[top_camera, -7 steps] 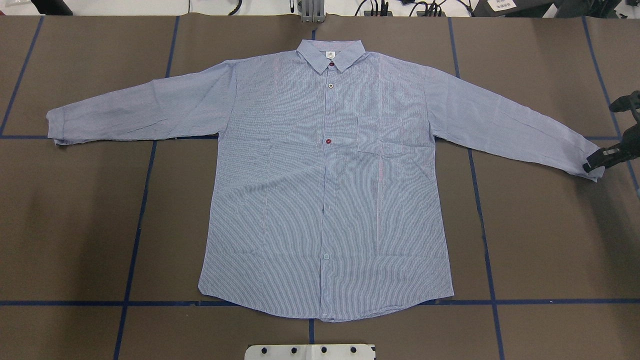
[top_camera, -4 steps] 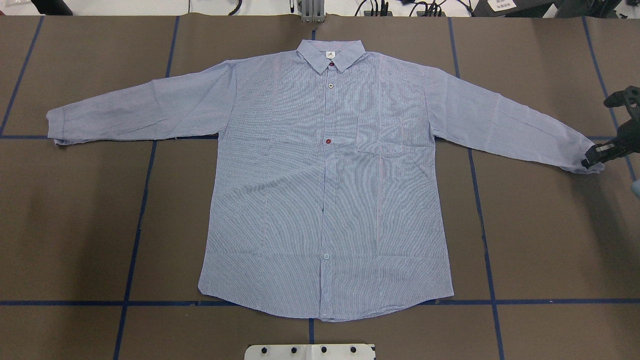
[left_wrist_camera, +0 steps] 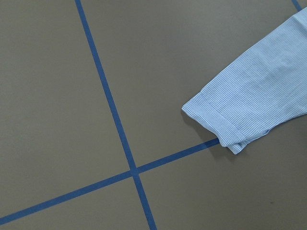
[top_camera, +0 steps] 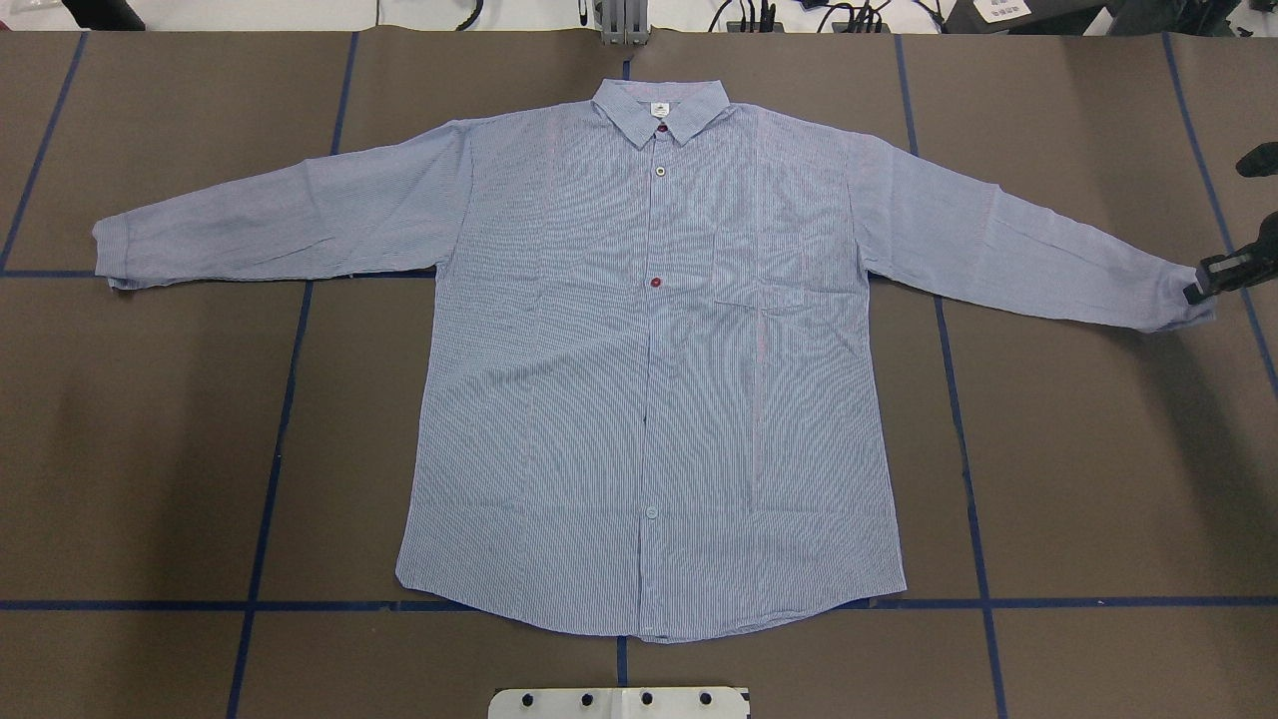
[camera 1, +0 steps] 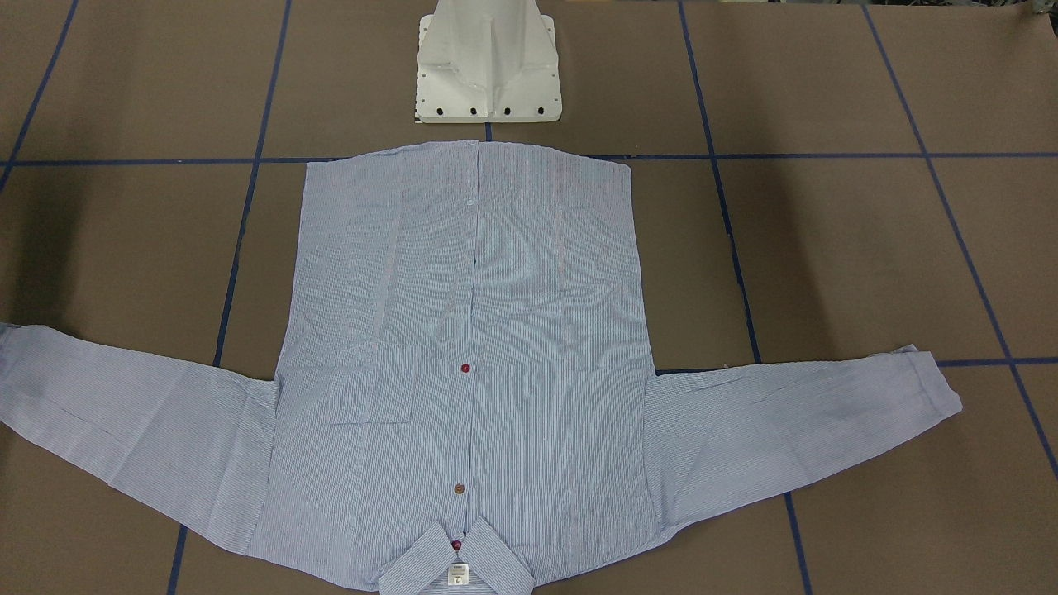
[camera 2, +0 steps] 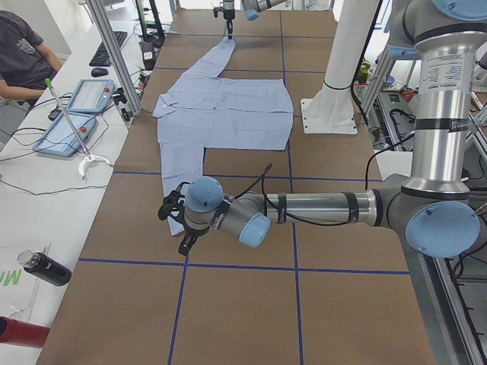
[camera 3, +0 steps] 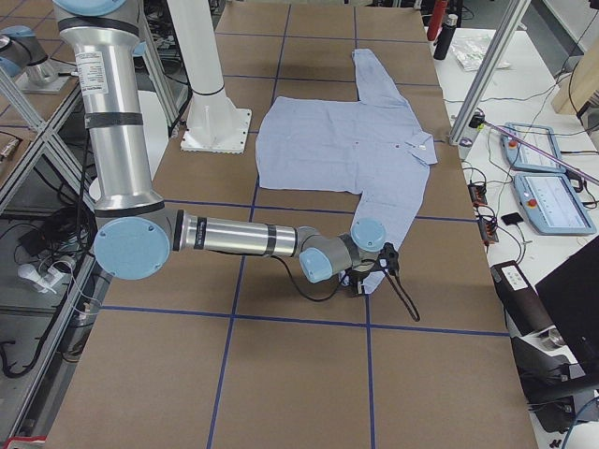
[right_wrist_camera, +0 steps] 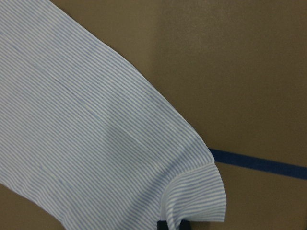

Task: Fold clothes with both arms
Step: 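Lift the cuff with the right gripper and carry it across the shirt body, then lay the sleeve flat across the chest and release with the right gripper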

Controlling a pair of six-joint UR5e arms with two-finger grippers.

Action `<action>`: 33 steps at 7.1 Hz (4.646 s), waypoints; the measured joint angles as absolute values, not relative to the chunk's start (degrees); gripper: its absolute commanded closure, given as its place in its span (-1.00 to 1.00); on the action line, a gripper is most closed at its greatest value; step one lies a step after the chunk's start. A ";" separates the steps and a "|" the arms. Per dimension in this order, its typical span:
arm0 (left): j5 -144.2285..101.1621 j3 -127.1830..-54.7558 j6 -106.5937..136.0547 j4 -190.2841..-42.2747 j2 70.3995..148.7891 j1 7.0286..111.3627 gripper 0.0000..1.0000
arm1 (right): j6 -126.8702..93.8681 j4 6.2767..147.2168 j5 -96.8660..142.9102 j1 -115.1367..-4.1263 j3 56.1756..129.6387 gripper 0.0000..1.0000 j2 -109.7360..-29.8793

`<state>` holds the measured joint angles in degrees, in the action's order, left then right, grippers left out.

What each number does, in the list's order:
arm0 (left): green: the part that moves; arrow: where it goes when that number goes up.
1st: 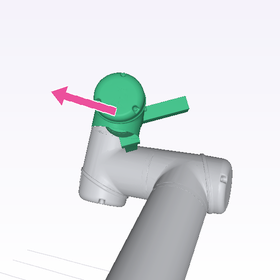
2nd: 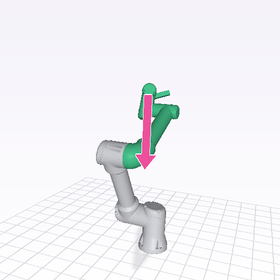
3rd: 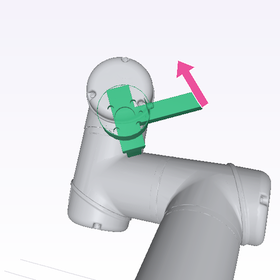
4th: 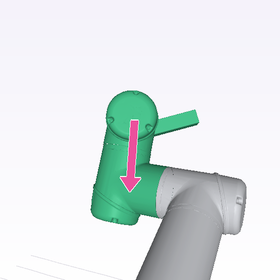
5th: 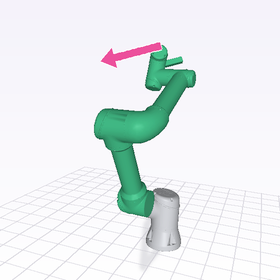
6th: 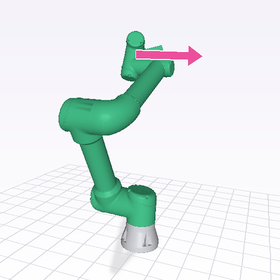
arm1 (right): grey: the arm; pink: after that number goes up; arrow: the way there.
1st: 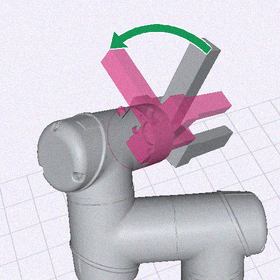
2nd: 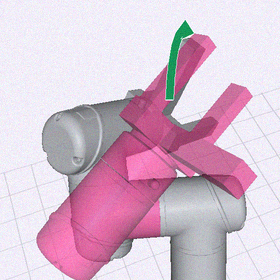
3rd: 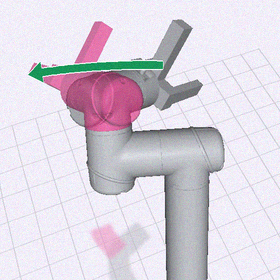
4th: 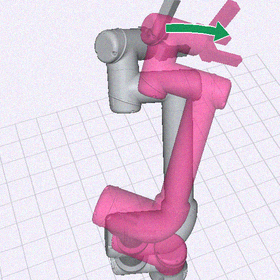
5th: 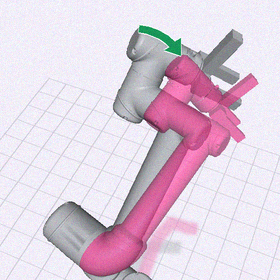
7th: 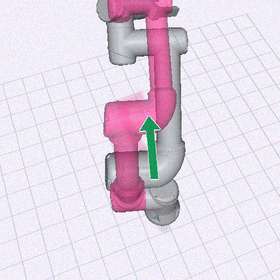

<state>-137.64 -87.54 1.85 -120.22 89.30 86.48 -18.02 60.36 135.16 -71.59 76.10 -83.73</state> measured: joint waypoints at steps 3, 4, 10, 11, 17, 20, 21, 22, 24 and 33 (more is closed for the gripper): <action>-138.11 -87.51 1.85 -120.15 89.30 86.48 -1.00 | -17.98 60.43 135.93 -72.59 82.83 1.00 -83.74; -138.27 -87.46 1.85 -120.15 89.32 86.48 -1.00 | -18.10 60.47 136.55 -72.73 86.43 1.00 -83.48; -138.47 -87.80 1.85 -120.12 89.11 86.54 -1.00 | -19.61 72.23 144.55 -72.70 94.46 1.00 -60.40; -138.45 -87.76 1.85 -120.11 89.07 86.56 -1.00 | -21.36 73.49 145.38 -71.83 93.10 1.00 -55.86; -139.51 -87.67 1.85 -119.99 88.86 86.74 -1.00 | -24.01 73.66 138.34 -60.86 74.59 1.00 -37.29; -139.65 -87.60 1.85 -119.91 88.55 86.75 -1.00 | -24.08 73.65 136.57 -59.37 70.70 1.00 -33.28; -139.68 -87.57 1.84 -119.89 88.53 86.75 -1.00 | -24.08 73.65 136.20 -58.83 70.25 1.00 -32.67; -139.71 -87.56 1.85 -119.89 88.49 86.75 -1.00 | -24.08 73.65 135.69 -57.93 69.83 1.00 -32.26; -139.74 -87.40 1.84 -119.88 88.43 86.75 -1.00 | -24.08 72.75 132.02 -54.37 66.53 1.00 -30.21; -139.73 -87.02 1.84 -119.95 88.33 86.75 -1.00 | -31.72 56.74 100.08 -37.58 40.76 -0.98 -18.29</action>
